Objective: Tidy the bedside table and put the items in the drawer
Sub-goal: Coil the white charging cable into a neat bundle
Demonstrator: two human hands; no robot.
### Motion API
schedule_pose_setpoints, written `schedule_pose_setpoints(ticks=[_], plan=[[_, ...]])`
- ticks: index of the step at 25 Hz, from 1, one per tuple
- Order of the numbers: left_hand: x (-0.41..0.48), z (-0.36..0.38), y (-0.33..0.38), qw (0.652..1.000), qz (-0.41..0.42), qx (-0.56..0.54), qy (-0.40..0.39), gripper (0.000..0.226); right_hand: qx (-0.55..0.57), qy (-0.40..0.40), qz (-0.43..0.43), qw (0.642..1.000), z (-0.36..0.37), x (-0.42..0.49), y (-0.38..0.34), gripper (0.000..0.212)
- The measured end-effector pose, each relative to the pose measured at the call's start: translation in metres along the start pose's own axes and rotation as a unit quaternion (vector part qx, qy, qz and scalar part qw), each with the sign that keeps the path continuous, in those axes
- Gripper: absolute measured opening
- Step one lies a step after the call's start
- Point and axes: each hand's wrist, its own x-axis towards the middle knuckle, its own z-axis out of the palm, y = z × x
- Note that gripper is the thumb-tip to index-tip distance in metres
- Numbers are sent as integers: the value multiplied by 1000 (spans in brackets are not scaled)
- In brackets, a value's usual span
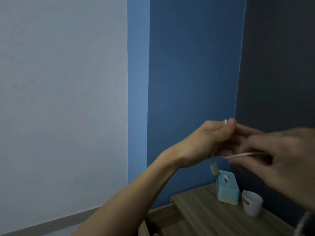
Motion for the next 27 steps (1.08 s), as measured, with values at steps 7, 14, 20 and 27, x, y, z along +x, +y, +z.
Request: schedule_pose_setpoints(ticks=[7,14,20,27], plan=[[-9,8,8,994,2,-42,-99,32,57,7,-92,994,-29,20,15,29],[-5,14,1,992,24,-70,-103,37,127,28,-56,990,-37,32,18,24],[-5,13,9,969,-12,-207,-131,45,358,35,-25,933,-14,38,24,18],[-6,10,3,976,43,-185,-105,39,537,-18,92,838,21,19,23,49]])
